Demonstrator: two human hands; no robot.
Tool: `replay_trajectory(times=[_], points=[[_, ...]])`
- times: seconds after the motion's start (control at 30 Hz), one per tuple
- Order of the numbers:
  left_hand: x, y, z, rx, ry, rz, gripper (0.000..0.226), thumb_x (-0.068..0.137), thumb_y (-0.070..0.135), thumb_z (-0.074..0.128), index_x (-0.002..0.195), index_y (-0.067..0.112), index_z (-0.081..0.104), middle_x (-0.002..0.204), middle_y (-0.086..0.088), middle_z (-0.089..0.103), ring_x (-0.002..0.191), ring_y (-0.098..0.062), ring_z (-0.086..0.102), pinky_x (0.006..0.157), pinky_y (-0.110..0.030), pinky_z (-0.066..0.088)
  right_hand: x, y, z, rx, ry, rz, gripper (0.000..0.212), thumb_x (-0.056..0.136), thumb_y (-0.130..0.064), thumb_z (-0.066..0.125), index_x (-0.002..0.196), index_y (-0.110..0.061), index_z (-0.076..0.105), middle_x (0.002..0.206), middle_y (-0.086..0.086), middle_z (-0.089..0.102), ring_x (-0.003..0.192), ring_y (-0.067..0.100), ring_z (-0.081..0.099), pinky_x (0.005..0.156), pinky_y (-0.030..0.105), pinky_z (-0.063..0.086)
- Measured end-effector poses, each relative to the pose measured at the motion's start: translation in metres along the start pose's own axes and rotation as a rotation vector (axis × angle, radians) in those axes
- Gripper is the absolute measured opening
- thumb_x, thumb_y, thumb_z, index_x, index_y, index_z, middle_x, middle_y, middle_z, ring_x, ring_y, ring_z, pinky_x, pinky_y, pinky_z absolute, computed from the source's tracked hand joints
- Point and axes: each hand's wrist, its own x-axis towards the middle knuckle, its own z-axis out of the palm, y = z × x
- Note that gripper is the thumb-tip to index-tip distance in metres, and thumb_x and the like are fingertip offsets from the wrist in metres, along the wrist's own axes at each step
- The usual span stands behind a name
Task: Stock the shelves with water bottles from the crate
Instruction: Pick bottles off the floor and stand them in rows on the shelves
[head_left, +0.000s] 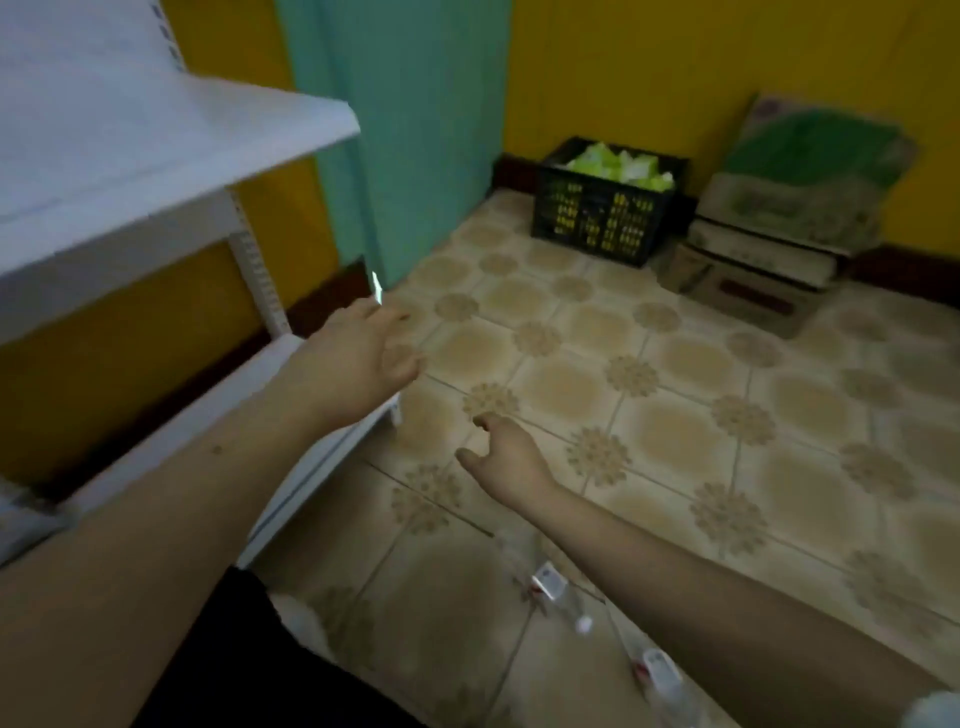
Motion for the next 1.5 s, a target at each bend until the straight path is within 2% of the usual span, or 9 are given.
replay_trajectory(times=[0.33, 0.47, 0.77, 0.9, 1.1, 1.2, 1.27, 1.37, 1.5], points=[[-0.015, -0.026, 0.257, -0.094, -0.791, -0.238, 0.061, 0.095, 0.042, 0.056, 0.147, 0.015, 0.038, 0.148, -0.013, 0.040, 0.128, -0.030, 0.047, 0.104, -0.034, 0.041, -0.003, 0.256, 0.129, -0.094, -0.230, 0.522, 0.049, 0.090, -0.036, 0.063, 0.126, -0.004, 0.055, 0.122, 0.017, 0.060, 0.107, 0.033, 0.061, 0.086, 0.035, 0.048], [-0.025, -0.041, 0.284, -0.088, -1.069, -0.285, 0.062, 0.098, 0.045, 0.050, 0.151, 0.018, 0.031, 0.154, -0.009, 0.034, 0.136, -0.027, 0.040, 0.108, -0.036, 0.038, -0.023, 0.323, 0.173, -0.186, -0.261, 0.592, 0.075, 0.081, -0.034, 0.074, 0.141, -0.006, 0.038, 0.129, 0.019, 0.053, 0.111, 0.036, 0.059, 0.088, 0.039, 0.050], [-0.017, -0.034, 0.293, -0.166, -1.034, -0.292, 0.057, 0.099, 0.044, 0.048, 0.149, 0.018, 0.036, 0.150, -0.007, 0.041, 0.130, -0.025, 0.045, 0.097, -0.031, 0.040, -0.030, 0.312, 0.211, 0.112, -0.273, 0.478, 0.085, 0.087, -0.021, 0.069, 0.154, -0.017, 0.018, 0.119, 0.011, 0.060, 0.101, 0.028, 0.061, 0.082, 0.027, 0.043], [-0.017, -0.037, 0.285, -0.193, -1.028, -0.325, 0.060, 0.099, 0.042, 0.049, 0.151, 0.016, 0.033, 0.152, -0.008, 0.038, 0.133, -0.025, 0.044, 0.101, -0.032, 0.039, -0.026, 0.267, 0.197, 0.652, -0.294, 0.633, 0.066, 0.089, -0.024, 0.069, 0.145, -0.014, 0.037, 0.108, 0.011, 0.061, 0.085, 0.024, 0.065, 0.073, 0.035, 0.059], [-0.026, -0.053, 0.274, -0.260, -0.913, -0.471, 0.074, 0.094, 0.041, 0.060, 0.153, 0.016, 0.025, 0.152, -0.011, 0.038, 0.133, -0.029, 0.044, 0.103, -0.036, 0.042, -0.029, 0.222, 0.132, 1.176, -0.496, 0.748, 0.030, 0.094, -0.018, 0.061, 0.122, -0.008, 0.056, 0.083, 0.009, 0.060, 0.072, 0.018, 0.061, 0.067, 0.025, 0.053], [-0.022, -0.054, 0.262, -0.747, -0.665, -0.860, 0.070, 0.092, 0.060, 0.051, 0.147, 0.020, 0.037, 0.140, -0.008, 0.047, 0.119, -0.029, 0.053, 0.099, -0.038, 0.047, -0.036, 0.198, 0.105, 1.303, -0.608, 0.672, 0.023, 0.090, -0.017, 0.064, 0.110, -0.009, 0.057, 0.077, 0.007, 0.058, 0.065, 0.014, 0.055, 0.061, 0.020, 0.049], [-0.015, -0.056, 0.247, -1.113, -0.464, -1.052, 0.057, 0.091, 0.065, 0.046, 0.130, 0.023, 0.051, 0.133, -0.007, 0.054, 0.110, -0.027, 0.057, 0.095, -0.040, 0.051, -0.036, 0.186, 0.088, 1.332, -0.689, 0.591, 0.039, 0.078, -0.023, 0.076, 0.108, -0.009, 0.056, 0.076, 0.007, 0.057, 0.062, 0.013, 0.052, 0.057, 0.018, 0.046], [-0.017, -0.065, 0.224, -1.499, -0.365, -1.023, 0.045, 0.092, 0.057, 0.053, 0.117, 0.021, 0.063, 0.125, -0.007, 0.062, 0.112, -0.028, 0.061, 0.083, -0.038, 0.056, -0.026, 0.170, 0.068, 1.357, -0.775, 0.528, 0.060, 0.060, -0.026, 0.089, 0.107, -0.006, 0.058, 0.073, 0.008, 0.057, 0.059, 0.012, 0.051, 0.051, 0.018, 0.045], [-0.028, -0.076, 0.198, -1.787, -0.242, -0.896, 0.048, 0.086, 0.037, 0.067, 0.128, 0.015, 0.061, 0.125, -0.009, 0.066, 0.108, -0.024, 0.068, 0.077, -0.032, 0.059, 0.001, 0.136, 0.034, 1.357, -0.723, 0.447, 0.051, 0.063, -0.033, 0.085, 0.096, -0.002, 0.061, 0.063, 0.007, 0.052, 0.046, 0.010, 0.046, 0.043, 0.018, 0.042]])
